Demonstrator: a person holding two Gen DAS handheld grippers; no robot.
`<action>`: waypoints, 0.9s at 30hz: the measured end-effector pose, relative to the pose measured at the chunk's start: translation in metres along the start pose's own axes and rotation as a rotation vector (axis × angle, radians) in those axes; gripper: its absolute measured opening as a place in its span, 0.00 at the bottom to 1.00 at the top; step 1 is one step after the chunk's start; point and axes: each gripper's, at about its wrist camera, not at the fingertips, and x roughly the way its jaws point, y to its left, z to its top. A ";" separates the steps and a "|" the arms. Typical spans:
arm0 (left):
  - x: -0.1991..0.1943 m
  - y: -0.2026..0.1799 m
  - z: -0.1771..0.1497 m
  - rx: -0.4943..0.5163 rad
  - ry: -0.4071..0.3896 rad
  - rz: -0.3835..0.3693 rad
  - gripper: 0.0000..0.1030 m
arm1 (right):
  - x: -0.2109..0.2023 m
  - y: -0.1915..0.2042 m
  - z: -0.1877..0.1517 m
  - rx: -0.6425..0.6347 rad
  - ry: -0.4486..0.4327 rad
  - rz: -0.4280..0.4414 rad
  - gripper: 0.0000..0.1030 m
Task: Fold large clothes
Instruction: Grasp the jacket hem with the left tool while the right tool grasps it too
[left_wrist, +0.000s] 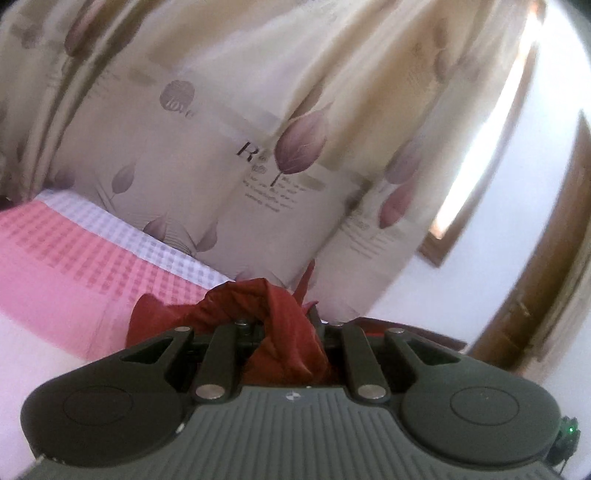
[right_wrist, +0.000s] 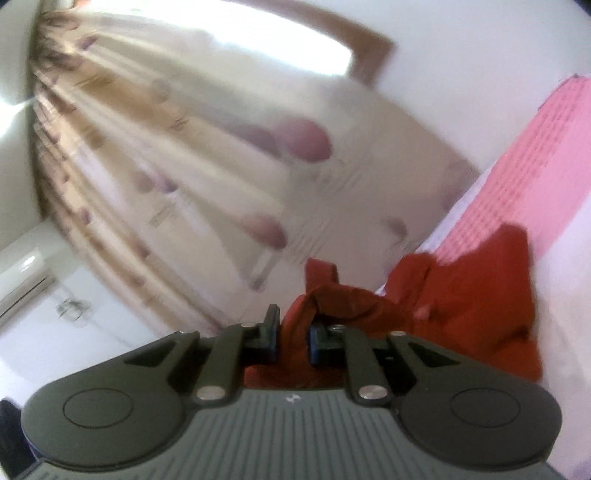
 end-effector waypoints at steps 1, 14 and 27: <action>0.016 0.000 0.004 0.005 0.006 0.008 0.18 | 0.011 -0.006 0.007 0.013 -0.002 -0.019 0.15; 0.133 0.042 -0.008 -0.049 0.114 0.135 0.34 | 0.100 -0.114 0.027 0.310 -0.050 -0.235 0.34; 0.109 0.009 -0.006 0.139 -0.009 0.139 0.85 | 0.118 -0.002 0.001 -0.399 0.124 -0.198 0.77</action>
